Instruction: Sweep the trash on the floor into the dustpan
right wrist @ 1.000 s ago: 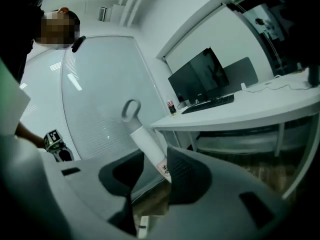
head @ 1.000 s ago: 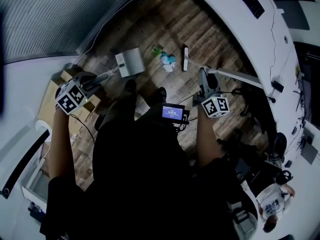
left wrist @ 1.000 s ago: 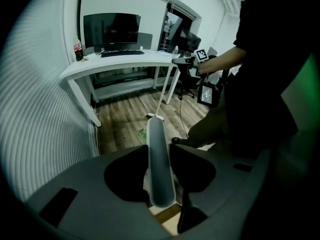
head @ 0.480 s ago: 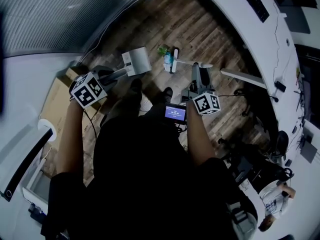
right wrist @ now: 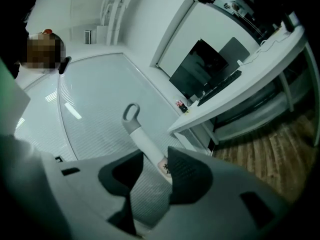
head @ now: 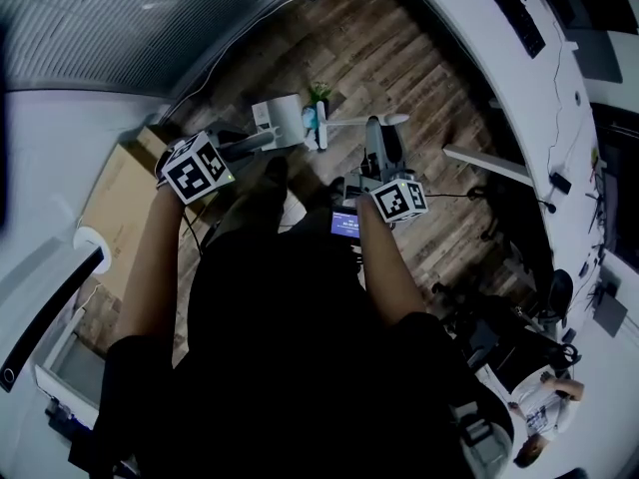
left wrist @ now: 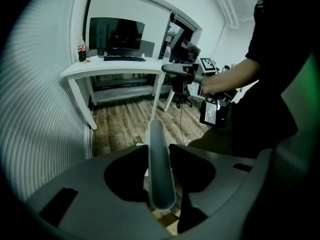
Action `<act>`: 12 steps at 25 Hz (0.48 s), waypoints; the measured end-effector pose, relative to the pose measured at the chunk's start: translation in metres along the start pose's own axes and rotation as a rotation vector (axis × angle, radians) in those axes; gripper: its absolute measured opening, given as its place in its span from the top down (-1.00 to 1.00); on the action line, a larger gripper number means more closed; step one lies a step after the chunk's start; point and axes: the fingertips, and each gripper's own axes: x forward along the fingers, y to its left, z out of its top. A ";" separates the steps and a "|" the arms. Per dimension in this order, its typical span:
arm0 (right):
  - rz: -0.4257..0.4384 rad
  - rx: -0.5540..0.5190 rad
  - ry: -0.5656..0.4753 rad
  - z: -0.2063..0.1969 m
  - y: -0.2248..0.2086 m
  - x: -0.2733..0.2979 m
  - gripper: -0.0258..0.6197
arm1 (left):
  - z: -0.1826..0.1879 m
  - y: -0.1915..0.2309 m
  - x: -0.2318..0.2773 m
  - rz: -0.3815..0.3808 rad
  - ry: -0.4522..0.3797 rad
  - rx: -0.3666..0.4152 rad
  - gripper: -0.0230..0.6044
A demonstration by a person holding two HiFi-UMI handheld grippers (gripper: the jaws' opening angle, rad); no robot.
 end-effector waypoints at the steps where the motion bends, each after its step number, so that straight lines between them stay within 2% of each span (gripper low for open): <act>1: 0.010 0.013 -0.005 0.000 0.003 0.004 0.47 | -0.001 0.000 0.000 0.001 -0.002 -0.003 0.51; 6: 0.095 0.067 -0.010 0.007 0.017 0.017 0.47 | -0.002 -0.003 0.002 -0.001 -0.004 -0.003 0.51; 10: 0.104 0.103 -0.049 0.021 0.010 0.011 0.47 | 0.001 -0.004 0.004 -0.008 -0.010 -0.003 0.51; 12: 0.090 0.081 -0.052 0.028 0.007 0.006 0.48 | 0.002 -0.006 0.004 -0.008 -0.015 -0.002 0.51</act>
